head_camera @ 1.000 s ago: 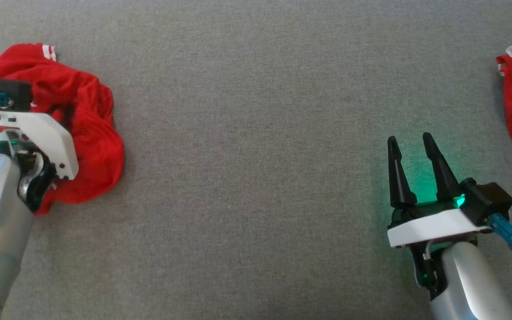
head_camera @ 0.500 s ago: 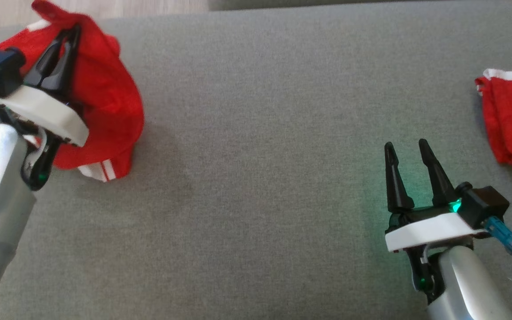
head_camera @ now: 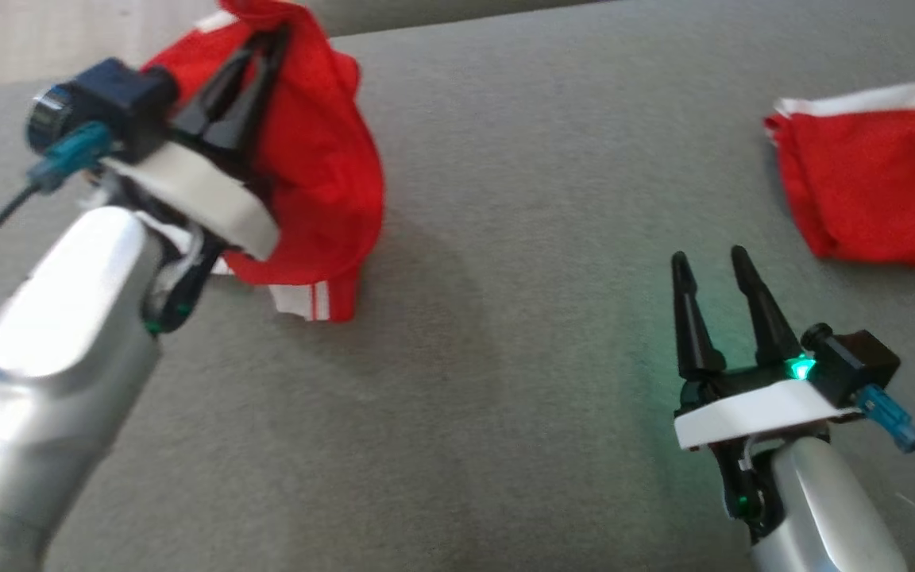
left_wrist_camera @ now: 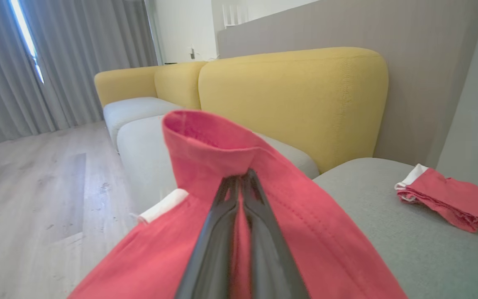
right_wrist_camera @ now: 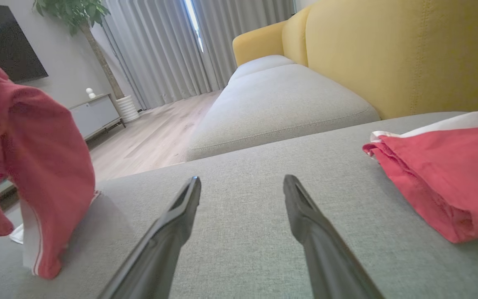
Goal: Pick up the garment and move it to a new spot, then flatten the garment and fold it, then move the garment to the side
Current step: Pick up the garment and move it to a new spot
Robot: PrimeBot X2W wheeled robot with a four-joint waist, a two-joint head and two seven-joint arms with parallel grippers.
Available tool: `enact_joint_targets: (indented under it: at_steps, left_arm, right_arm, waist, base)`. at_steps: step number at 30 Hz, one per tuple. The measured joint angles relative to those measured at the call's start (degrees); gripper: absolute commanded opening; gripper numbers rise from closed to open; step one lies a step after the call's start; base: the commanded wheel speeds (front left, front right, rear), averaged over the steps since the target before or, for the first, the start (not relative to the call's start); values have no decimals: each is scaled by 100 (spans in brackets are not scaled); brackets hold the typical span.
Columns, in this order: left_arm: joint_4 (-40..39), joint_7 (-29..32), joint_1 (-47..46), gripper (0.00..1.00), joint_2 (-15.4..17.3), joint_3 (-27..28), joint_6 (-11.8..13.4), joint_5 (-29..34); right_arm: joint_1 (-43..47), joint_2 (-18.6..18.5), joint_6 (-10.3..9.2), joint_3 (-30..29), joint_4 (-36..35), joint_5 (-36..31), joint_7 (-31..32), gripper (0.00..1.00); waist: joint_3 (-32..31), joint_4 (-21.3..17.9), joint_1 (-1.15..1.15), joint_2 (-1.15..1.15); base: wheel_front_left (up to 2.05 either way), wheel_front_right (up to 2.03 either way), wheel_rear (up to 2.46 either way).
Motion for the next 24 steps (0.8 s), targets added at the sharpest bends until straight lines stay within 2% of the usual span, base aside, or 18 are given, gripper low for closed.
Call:
enact_joint_targets:
  at_steps: [7,8,9,12,15,20,24]
  left_arm:
    - [229,276,-537,0,-573,-198,132,14]
    - [328,289,-608,11,-689,-198,132,1]
    - [442,283,-669,100,-809,-201,141,-1]
    - [777,200,-802,100,-1072,-246,162,0]
    - [1089,-77,-911,100,-1162,-208,189,9]
    - [1418,-508,-993,100,-1079,-133,172,34]
    - [1519,-875,-966,100,-859,-15,135,66]
  right_arm:
    - [-335,-1,0,361,-166,312,0,100]
    - [-387,-1,0,390,-185,349,0,100]
    - [-425,-1,0,422,-199,383,0,100]
    - [-458,-3,0,459,-205,435,0,100]
    - [-458,-2,0,453,-209,435,0,100]
    - [-454,-3,0,355,-202,409,-1,100]
    - [-442,-2,0,203,-182,267,-1,100]
  waist:
    - [270,-631,1,0]
    - [314,-721,1,0]
    - [360,-808,1,0]
    - [495,-1012,1,0]
    - [600,-1105,2,0]
    - [566,-915,1,0]
    - [449,-630,1,0]
  base:
    - [0,0,0]
    - [0,0,0]
    - [0,0,0]
    - [0,0,0]
    - [0,0,0]
    - [0,0,0]
    - [0,0,0]
